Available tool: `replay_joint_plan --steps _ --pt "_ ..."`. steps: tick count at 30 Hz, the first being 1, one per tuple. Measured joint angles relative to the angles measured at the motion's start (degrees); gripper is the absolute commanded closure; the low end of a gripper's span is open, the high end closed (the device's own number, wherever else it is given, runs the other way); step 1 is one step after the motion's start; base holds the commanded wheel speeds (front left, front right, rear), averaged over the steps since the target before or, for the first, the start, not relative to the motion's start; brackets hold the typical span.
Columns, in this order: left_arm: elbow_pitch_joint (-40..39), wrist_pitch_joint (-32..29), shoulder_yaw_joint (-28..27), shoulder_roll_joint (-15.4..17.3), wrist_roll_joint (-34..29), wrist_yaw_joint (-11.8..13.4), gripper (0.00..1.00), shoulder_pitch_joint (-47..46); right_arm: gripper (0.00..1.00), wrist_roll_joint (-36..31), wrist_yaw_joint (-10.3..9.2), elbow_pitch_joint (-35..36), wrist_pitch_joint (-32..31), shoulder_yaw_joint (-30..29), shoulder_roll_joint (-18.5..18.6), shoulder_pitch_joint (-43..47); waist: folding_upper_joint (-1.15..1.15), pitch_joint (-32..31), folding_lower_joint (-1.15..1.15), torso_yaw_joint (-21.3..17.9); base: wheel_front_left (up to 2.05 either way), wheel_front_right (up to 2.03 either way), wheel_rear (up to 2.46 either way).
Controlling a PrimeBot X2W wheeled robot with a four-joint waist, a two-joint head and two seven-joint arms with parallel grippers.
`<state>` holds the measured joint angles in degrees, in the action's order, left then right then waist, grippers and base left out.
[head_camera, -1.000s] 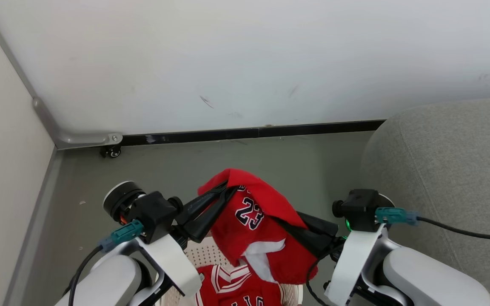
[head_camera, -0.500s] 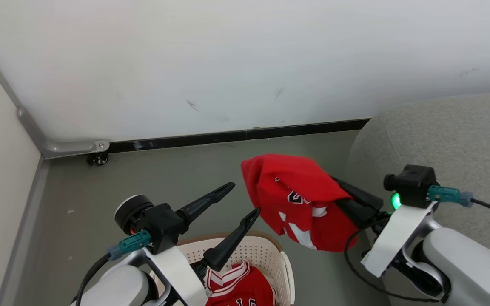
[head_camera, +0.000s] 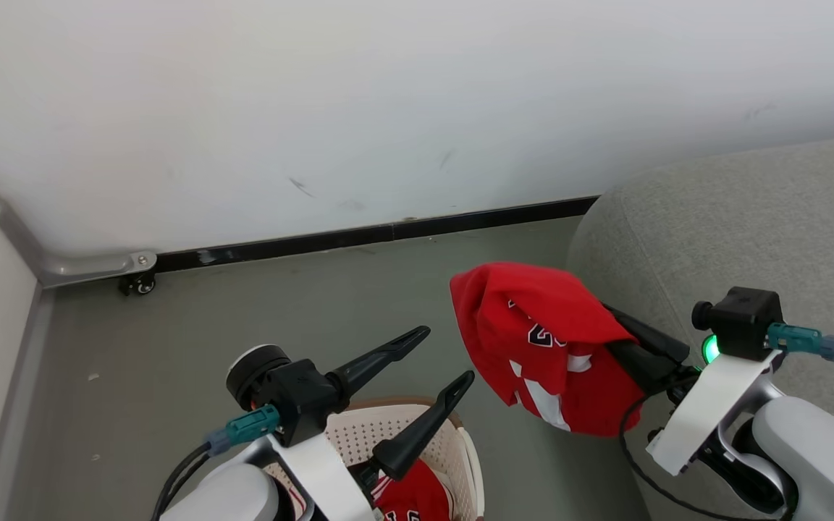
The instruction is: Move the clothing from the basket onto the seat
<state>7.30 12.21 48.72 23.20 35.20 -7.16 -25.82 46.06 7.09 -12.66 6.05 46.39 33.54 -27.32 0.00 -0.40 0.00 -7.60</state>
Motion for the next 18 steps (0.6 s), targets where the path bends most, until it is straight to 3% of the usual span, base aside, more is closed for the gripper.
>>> replay_joint_plan --steps 18 --pt "2.92 0.93 1.44 -2.66 1.74 0.0 0.0 -0.69 1.0 0.16 0.0 0.45 1.12 -4.0 1.67 3.67 0.0 1.05 0.0 -5.27 0.0 0.0 0.0"
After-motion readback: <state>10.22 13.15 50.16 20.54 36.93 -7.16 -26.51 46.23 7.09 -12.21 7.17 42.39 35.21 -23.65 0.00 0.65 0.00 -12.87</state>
